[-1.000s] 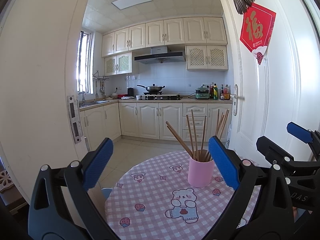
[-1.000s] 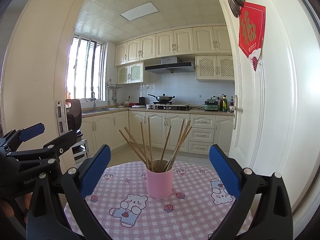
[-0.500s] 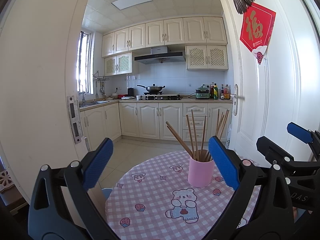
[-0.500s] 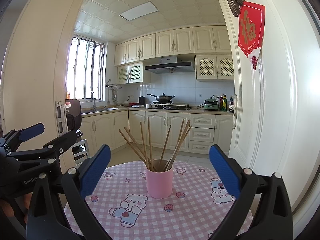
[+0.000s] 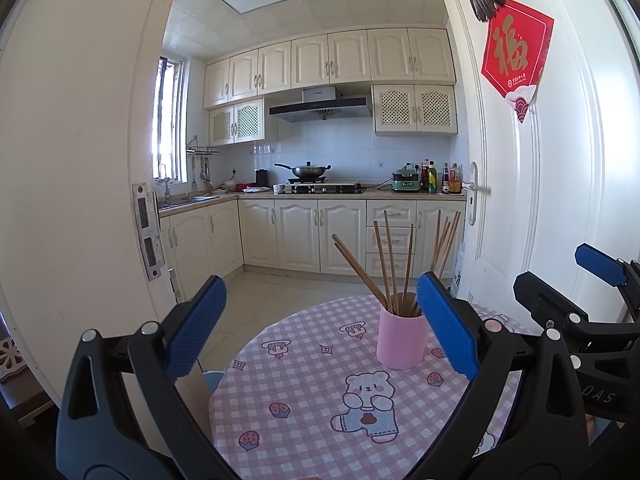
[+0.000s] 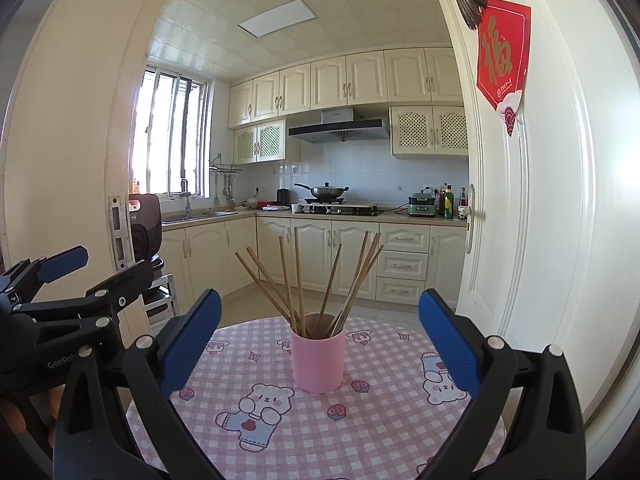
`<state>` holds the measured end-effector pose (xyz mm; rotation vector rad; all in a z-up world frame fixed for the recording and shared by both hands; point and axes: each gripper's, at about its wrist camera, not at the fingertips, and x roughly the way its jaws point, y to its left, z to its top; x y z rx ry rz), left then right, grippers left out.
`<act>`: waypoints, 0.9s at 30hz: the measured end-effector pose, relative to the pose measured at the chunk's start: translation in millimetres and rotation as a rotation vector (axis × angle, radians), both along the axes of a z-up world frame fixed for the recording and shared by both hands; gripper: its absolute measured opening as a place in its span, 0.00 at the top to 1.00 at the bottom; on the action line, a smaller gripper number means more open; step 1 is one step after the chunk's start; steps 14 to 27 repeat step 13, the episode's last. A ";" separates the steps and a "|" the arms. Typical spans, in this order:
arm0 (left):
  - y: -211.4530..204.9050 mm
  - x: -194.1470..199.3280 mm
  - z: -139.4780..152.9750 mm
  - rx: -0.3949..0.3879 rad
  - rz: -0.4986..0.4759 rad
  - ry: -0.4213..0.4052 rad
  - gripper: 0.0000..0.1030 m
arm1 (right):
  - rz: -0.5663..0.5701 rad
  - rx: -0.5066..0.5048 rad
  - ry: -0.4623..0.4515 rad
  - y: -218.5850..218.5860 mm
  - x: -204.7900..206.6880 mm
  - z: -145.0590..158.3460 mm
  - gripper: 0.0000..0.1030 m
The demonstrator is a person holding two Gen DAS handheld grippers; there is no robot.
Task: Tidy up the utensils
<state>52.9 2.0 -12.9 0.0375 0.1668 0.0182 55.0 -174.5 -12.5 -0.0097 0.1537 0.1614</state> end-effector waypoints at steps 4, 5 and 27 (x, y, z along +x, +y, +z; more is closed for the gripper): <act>0.5 3.2 -2.7 0.001 0.003 0.006 0.09 | -0.001 0.001 0.007 1.2 2.7 -2.2 0.08; 0.8 4.2 -3.4 0.002 0.005 0.007 0.09 | 0.001 0.002 0.010 1.1 3.7 -2.9 0.08; 2.3 19.0 -14.8 -0.004 0.001 0.063 0.09 | 0.004 -0.007 0.044 3.1 16.9 -11.3 0.08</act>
